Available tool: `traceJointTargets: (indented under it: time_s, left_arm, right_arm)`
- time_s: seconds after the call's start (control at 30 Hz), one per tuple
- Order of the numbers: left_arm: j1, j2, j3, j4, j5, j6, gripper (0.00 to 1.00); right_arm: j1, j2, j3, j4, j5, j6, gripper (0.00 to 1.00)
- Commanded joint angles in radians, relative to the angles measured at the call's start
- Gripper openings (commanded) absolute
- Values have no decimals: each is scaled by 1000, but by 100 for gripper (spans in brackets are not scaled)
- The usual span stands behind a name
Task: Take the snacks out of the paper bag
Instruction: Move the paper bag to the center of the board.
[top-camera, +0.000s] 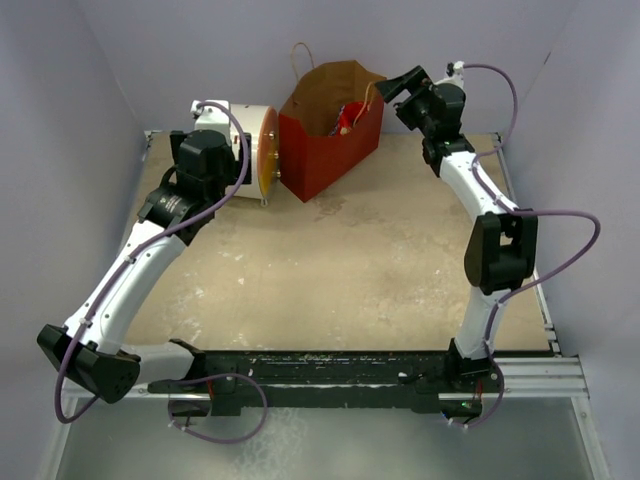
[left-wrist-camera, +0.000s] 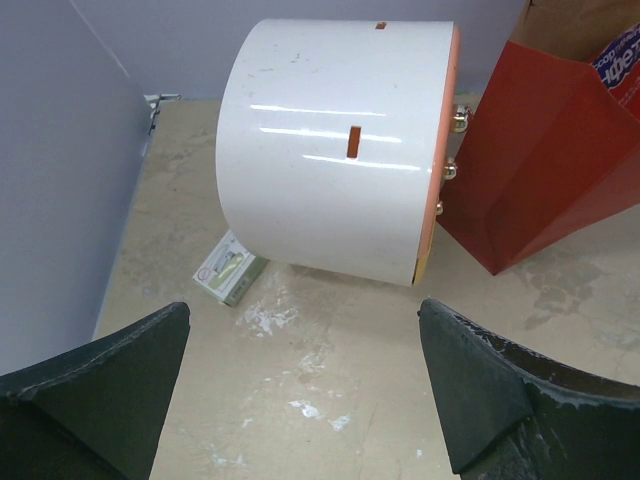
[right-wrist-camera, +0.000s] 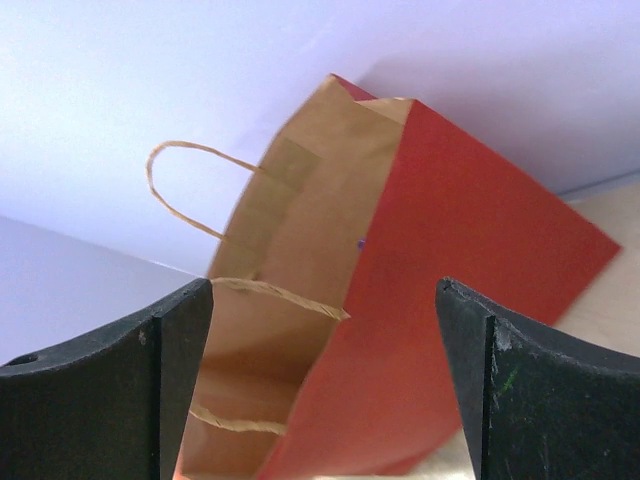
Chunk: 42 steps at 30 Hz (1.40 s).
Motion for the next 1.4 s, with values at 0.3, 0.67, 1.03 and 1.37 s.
traceJointTargets:
  time_s: [0.3, 0.67, 1.03, 1.37]
  left_arm:
    - [24, -32, 10, 79, 8, 60, 99]
    - [26, -17, 19, 94, 42, 71, 99]
    - [27, -31, 9, 101, 38, 88, 99]
    - [27, -20, 11, 104, 58, 84, 99]
  right_arm:
    - [41, -48, 27, 122, -116, 209, 91]
    - [52, -96, -28, -43, -60, 176, 98]
    - [52, -86, 23, -227, -63, 86, 94]
    - [54, -102, 64, -425, -47, -26, 89]
